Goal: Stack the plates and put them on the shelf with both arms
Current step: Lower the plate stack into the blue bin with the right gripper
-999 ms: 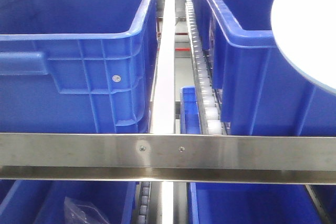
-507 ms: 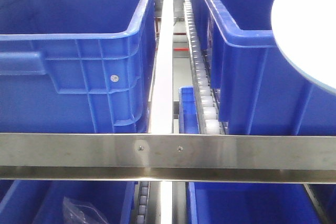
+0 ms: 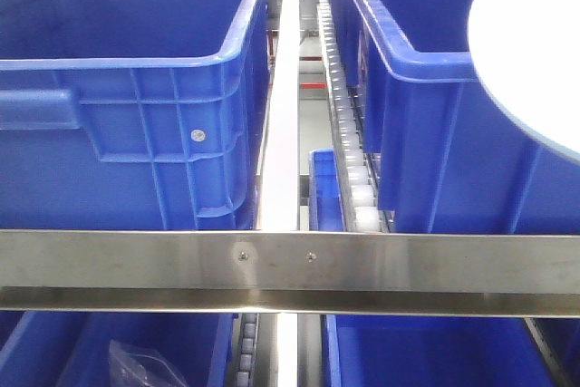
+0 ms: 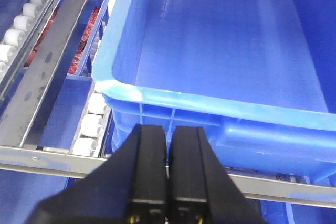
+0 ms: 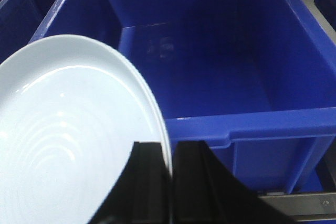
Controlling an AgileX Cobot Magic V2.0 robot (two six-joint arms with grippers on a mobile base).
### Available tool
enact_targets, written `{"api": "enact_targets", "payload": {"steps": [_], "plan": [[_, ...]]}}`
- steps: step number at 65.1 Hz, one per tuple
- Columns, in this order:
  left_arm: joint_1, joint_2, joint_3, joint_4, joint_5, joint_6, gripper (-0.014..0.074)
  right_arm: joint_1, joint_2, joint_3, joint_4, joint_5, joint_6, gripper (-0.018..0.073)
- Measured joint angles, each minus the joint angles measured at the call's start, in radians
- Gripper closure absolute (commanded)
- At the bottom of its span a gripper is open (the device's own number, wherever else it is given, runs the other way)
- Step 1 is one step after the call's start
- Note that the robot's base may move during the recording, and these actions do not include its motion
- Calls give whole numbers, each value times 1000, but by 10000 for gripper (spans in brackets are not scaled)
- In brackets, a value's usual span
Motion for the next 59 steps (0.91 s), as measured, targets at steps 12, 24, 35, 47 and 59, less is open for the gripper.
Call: {"api": "enact_targets", "payload": {"steps": [12, 24, 35, 47, 59], "plan": [[0, 0, 0, 0, 0, 0, 513, 0, 8, 0, 0, -57, 0, 503], [0, 0, 0, 0, 0, 0, 513, 0, 168, -111, 0, -89, 0, 503], [0, 0, 0, 0, 0, 0, 513, 0, 393, -319, 0, -100, 0, 503], [0, 0, 0, 0, 0, 0, 513, 0, 631, -525, 0, -107, 0, 503], [0, 0, 0, 0, 0, 0, 513, -30, 826, -662, 0, -112, 0, 503]]}}
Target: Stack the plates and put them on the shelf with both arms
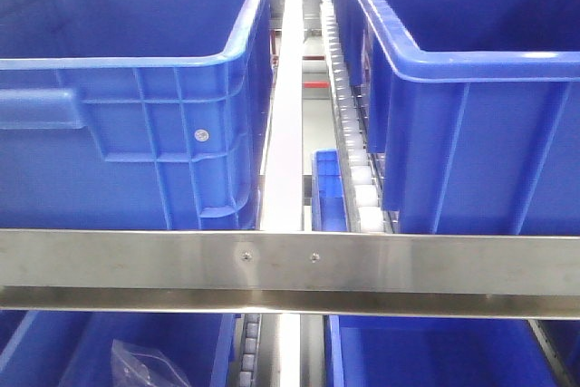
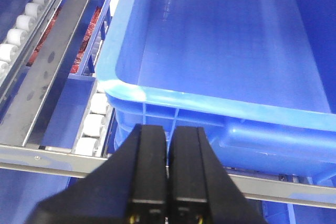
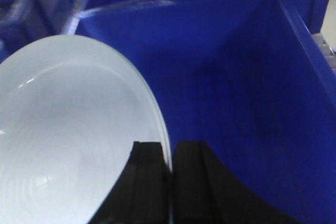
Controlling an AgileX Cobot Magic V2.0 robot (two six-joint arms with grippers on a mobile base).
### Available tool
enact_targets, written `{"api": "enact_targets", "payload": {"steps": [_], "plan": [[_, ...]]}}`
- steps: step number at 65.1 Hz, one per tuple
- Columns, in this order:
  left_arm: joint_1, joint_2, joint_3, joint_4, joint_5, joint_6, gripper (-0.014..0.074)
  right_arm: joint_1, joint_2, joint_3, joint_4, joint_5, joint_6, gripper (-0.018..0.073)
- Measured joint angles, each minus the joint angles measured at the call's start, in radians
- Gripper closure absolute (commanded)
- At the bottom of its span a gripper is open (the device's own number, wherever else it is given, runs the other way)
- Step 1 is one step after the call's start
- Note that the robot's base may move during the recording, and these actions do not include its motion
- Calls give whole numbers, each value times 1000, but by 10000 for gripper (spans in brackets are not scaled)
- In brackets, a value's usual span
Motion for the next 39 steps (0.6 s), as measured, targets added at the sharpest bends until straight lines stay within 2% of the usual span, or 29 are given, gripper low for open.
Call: {"api": "enact_targets", "payload": {"steps": [13, 29, 33, 39], "plan": [[0, 0, 0, 0, 0, 0, 513, -55, 170, -46, 0, -36, 0, 503], [0, 0, 0, 0, 0, 0, 513, -67, 274, -48, 0, -70, 0, 487], [0, 0, 0, 0, 0, 0, 513, -67, 283, -48, 0, -79, 0, 411], [0, 0, 0, 0, 0, 0, 513, -67, 287, -48, 0, -104, 0, 183]]}}
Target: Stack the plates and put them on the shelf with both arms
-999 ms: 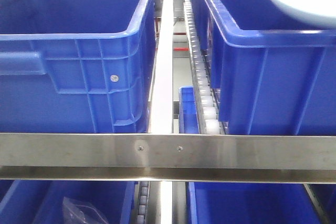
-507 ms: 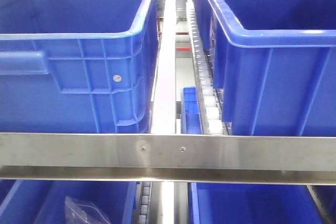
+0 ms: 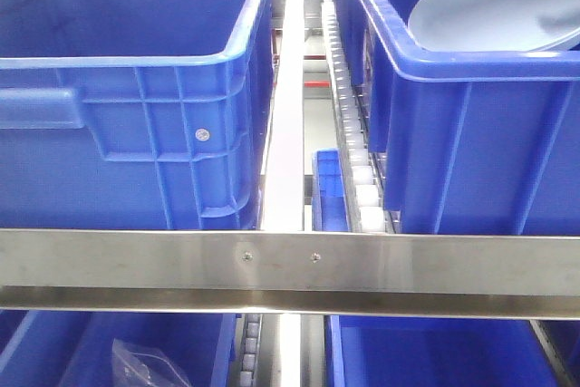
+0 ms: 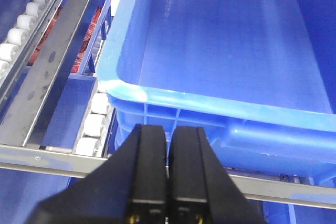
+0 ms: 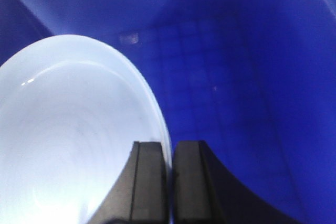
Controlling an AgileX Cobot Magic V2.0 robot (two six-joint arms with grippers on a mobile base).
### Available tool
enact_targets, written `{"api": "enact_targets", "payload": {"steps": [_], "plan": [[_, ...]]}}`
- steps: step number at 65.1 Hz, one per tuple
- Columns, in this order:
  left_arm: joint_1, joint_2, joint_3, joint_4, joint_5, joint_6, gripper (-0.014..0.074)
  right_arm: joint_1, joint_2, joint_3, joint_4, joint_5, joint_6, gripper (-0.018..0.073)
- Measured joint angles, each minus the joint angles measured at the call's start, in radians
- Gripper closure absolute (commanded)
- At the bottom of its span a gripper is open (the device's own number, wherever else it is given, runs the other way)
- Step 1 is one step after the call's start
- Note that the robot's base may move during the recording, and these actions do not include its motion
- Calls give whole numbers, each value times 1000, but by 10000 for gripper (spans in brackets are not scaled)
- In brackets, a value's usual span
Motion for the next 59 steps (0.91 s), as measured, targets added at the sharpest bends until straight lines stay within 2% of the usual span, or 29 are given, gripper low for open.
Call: {"api": "enact_targets", "payload": {"steps": [4, 6, 18, 30, 45, 59], "plan": [[0, 0, 0, 0, 0, 0, 513, 0, 0, -2, 0, -25, 0, 28], [0, 0, 0, 0, 0, 0, 513, 0, 0, -4, 0, -33, 0, -3], [0, 0, 0, 0, 0, 0, 513, 0, -30, -4, 0, 4, 0, 17], [0, 0, 0, 0, 0, 0, 513, 0, -148, 8, 0, 97, 0, 143], [0, 0, 0, 0, 0, 0, 513, 0, -443, 178, 0, 111, 2, 519], [0, 0, 0, 0, 0, 0, 513, 0, -740, 430, 0, 109, 2, 504]]}}
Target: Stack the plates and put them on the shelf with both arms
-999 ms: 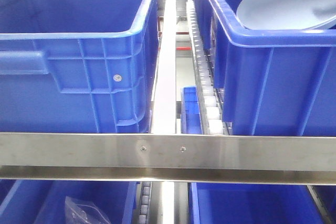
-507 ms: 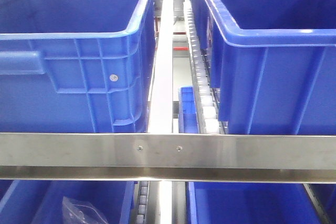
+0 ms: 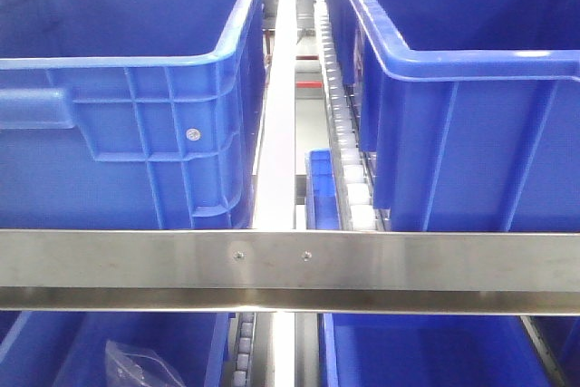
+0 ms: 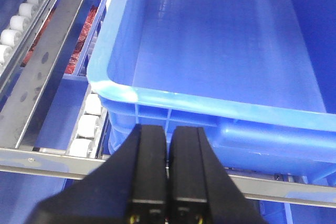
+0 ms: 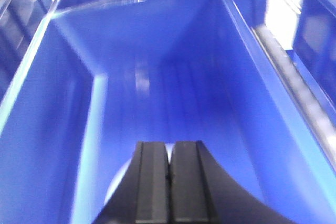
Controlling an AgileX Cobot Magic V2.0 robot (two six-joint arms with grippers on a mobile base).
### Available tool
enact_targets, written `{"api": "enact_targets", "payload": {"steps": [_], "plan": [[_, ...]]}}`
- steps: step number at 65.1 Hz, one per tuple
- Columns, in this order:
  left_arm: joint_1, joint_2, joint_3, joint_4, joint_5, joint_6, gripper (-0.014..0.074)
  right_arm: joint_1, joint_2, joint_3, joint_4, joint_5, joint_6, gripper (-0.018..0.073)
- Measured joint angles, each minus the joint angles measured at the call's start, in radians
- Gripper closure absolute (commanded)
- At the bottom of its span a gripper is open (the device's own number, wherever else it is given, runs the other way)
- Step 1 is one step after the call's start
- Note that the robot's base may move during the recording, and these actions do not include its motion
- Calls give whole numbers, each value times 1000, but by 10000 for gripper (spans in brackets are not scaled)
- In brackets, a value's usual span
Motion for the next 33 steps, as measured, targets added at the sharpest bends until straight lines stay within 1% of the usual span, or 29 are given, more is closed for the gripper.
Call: {"api": "enact_targets", "payload": {"steps": [9, 16, 23, 33], "plan": [[0, 0, 0, 0, 0, 0, 513, 0, -199, 152, 0, -9, 0, 504], [0, 0, 0, 0, 0, 0, 513, 0, -304, 236, 0, -21, 0, 504], [0, 0, 0, 0, 0, 0, 513, 0, -374, 282, 0, -21, 0, 504], [0, 0, 0, 0, 0, 0, 513, 0, -412, 293, 0, -25, 0, 504]]}}
